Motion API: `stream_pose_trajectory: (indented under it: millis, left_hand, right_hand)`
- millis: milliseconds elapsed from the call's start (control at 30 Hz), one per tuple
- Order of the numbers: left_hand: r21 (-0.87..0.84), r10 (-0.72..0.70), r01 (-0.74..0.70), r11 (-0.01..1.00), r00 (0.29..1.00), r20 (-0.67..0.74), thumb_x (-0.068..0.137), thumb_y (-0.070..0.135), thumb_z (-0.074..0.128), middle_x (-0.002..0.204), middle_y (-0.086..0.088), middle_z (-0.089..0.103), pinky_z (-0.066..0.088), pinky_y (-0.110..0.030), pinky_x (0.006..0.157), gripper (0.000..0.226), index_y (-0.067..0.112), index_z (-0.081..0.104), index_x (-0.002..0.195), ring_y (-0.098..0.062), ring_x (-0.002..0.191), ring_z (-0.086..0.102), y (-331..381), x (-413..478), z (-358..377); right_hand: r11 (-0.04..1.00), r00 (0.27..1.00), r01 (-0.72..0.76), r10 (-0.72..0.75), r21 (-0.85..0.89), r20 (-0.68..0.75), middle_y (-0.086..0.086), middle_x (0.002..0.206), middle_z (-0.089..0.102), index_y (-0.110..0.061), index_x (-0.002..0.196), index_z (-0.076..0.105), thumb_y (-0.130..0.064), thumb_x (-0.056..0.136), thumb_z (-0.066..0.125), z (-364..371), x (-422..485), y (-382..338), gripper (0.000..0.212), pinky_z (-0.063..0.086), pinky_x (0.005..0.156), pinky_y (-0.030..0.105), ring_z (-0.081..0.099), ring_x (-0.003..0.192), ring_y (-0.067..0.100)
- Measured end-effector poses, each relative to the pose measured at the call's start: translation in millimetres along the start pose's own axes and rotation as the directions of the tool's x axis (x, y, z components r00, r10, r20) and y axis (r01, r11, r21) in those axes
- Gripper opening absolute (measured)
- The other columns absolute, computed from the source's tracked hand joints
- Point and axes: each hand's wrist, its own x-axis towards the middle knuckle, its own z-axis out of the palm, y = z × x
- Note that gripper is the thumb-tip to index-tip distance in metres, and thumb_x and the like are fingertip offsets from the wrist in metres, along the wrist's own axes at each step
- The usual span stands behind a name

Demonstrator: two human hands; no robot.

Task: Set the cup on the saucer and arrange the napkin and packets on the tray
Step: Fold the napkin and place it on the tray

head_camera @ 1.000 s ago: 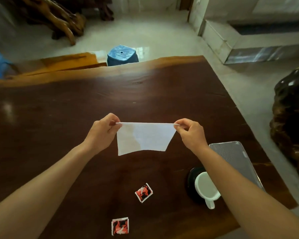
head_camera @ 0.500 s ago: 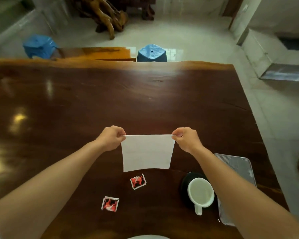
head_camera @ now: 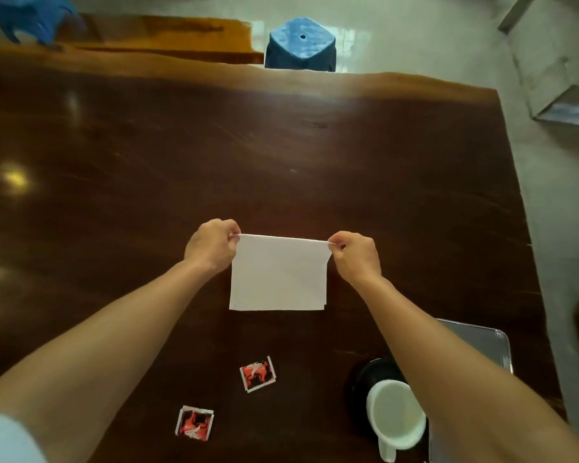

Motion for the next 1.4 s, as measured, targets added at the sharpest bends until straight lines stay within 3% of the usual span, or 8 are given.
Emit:
stream_pose_trajectory:
  millis: [267,467,767,967,1067,1167,1267,1400]
  left_hand:
    - [0.003,0.191,-0.191,0.982,0.979,-0.064,0.094,0.019,0.064,0.107,-0.001,0.064,0.057,-0.034,0.073,0.010,0.015,0.069,0.102,-0.019,0.093,0.061,-34,12,13]
    - [0.125,0.408,-0.414,0.902,0.910,0.073,0.080,0.006,0.073,0.105,-0.006,0.064,0.056,-0.030,0.064,0.016,0.012,0.066,0.092,-0.023,0.089,0.061,-68,-40,43]
    - [0.234,0.098,-0.152,0.960,0.969,0.229,0.077,0.014,0.071,0.129,-0.015,0.058,0.058,-0.039,0.072,0.029,0.010,0.067,0.106,-0.033,0.107,0.056,-65,-56,80]
    - [0.313,0.186,-0.241,0.919,0.963,0.196,0.076,0.032,0.068,0.142,-0.018,0.051,0.044,-0.050,0.101,0.045,0.013,0.063,0.116,-0.038,0.133,0.043,-47,-37,86]
    - [0.326,0.242,-0.294,0.899,0.951,0.190,0.088,0.039,0.060,0.157,-0.020,0.036,0.031,-0.053,0.115,0.066,0.008,0.044,0.144,-0.040,0.147,0.029,-34,-26,98]
    - [0.324,0.304,-0.364,0.873,0.927,0.222,0.101,0.039,0.035,0.164,-0.020,0.023,0.018,-0.052,0.123,0.065,0.005,0.027,0.156,-0.038,0.154,0.014,-32,-22,113]
    - [0.347,0.333,-0.427,0.835,0.894,0.300,0.102,0.037,0.014,0.167,-0.019,0.007,0.003,-0.047,0.126,0.066,0.004,0.009,0.159,-0.034,0.155,-0.002,-43,-19,129]
    - [0.344,0.348,-0.436,0.832,0.892,0.289,0.101,0.039,0.016,0.167,-0.018,0.008,0.007,-0.045,0.125,0.067,0.003,0.012,0.157,-0.032,0.155,0.005,-54,-16,138]
  right_hand:
    - [0.984,0.984,0.175,-0.176,-0.024,-0.013,-0.004,0.099,0.067,-0.016,0.098,0.074,-0.015,0.093,0.069,17,21,4,0.008,0.058,0.071,0.027,0.060,0.085,0.010]
    - [0.903,0.923,0.381,-0.359,-0.198,0.136,0.000,0.103,0.066,-0.013,0.095,0.073,-0.007,0.086,0.072,31,-34,35,0.011,0.055,0.067,0.022,0.060,0.089,0.014]
    - [0.892,0.952,0.261,-0.174,-0.369,0.253,0.004,0.114,0.063,-0.011,0.100,0.073,-0.003,0.082,0.071,63,-52,43,0.019,0.054,0.068,0.031,0.054,0.095,0.021]
    - [0.893,0.972,0.233,-0.204,-0.384,0.116,0.011,0.118,0.062,-0.011,0.104,0.071,-0.004,0.077,0.072,74,-44,16,0.028,0.051,0.081,0.041,0.054,0.107,0.031]
    - [0.901,0.947,0.318,-0.286,-0.294,0.148,0.014,0.138,0.055,-0.010,0.128,0.058,-0.010,0.086,0.065,97,-38,-9,0.043,0.045,0.104,0.049,0.046,0.131,0.035]
    - [0.875,0.905,0.396,-0.320,-0.278,0.282,0.012,0.164,0.025,-0.010,0.155,0.025,-0.023,0.101,0.044,130,-35,-22,0.058,0.020,0.122,0.049,0.011,0.153,0.033]
    - [0.850,0.883,0.426,-0.316,-0.311,0.346,0.006,0.168,0.000,-0.016,0.158,-0.002,-0.036,0.105,0.016,157,-32,-16,0.059,0.004,0.124,0.049,-0.010,0.154,0.026]
    - [0.818,0.905,0.402,-0.288,-0.410,0.313,0.005,0.167,-0.008,-0.015,0.158,-0.011,-0.049,0.104,0.014,172,-31,5,0.068,-0.007,0.124,0.045,-0.014,0.153,0.021]
